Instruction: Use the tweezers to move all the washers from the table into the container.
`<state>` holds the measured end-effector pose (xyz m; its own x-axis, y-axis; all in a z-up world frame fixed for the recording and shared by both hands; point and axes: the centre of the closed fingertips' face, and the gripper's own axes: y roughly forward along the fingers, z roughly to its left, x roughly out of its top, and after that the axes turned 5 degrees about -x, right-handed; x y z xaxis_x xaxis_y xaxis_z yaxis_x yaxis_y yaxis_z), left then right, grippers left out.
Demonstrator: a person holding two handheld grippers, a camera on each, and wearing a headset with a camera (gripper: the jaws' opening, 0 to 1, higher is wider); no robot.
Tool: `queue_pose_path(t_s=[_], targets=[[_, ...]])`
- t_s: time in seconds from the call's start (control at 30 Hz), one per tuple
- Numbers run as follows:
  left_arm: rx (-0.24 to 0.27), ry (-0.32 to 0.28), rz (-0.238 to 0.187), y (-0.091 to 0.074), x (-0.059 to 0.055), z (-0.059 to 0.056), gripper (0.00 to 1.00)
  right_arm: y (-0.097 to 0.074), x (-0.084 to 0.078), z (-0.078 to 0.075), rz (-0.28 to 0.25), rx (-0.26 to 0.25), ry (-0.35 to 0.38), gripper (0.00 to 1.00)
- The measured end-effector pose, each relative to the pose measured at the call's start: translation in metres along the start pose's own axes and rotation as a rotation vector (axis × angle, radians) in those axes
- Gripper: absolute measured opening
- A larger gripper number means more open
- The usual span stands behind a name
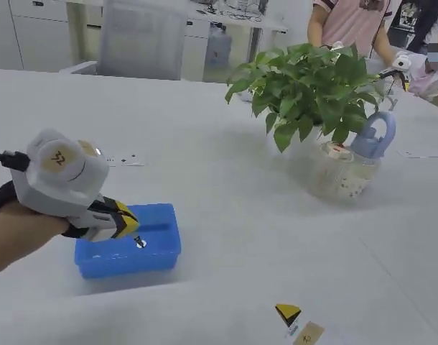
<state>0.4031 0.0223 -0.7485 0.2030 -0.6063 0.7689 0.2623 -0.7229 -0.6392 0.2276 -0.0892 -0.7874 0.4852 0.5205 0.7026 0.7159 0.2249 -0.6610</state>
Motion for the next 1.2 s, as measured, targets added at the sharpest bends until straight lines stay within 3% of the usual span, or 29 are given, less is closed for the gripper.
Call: queue_pose_path(t_s=[0.27,0.57,0.87,1.03,1.2], targets=[[-0.014,-0.011,0.038,0.017,-0.020,-0.002,0.00,0.001,-0.003,0.002,0.016,0.009,-0.001,0.78],[-0.023,-0.028,0.057,0.022,-0.028,0.000,0.00,0.002,-0.004,0.002,0.024,0.010,-0.007,0.77],[0.000,-0.010,0.050,0.015,-0.026,0.001,0.00,0.001,-0.002,0.002,0.013,0.007,-0.012,0.79],[0.001,-0.055,0.020,0.012,-0.022,0.002,0.00,0.001,-0.002,0.004,0.017,0.012,-0.017,0.79],[0.022,-0.043,-0.002,0.006,-0.015,0.002,0.00,0.002,-0.002,0.004,0.019,0.013,-0.022,0.79]])
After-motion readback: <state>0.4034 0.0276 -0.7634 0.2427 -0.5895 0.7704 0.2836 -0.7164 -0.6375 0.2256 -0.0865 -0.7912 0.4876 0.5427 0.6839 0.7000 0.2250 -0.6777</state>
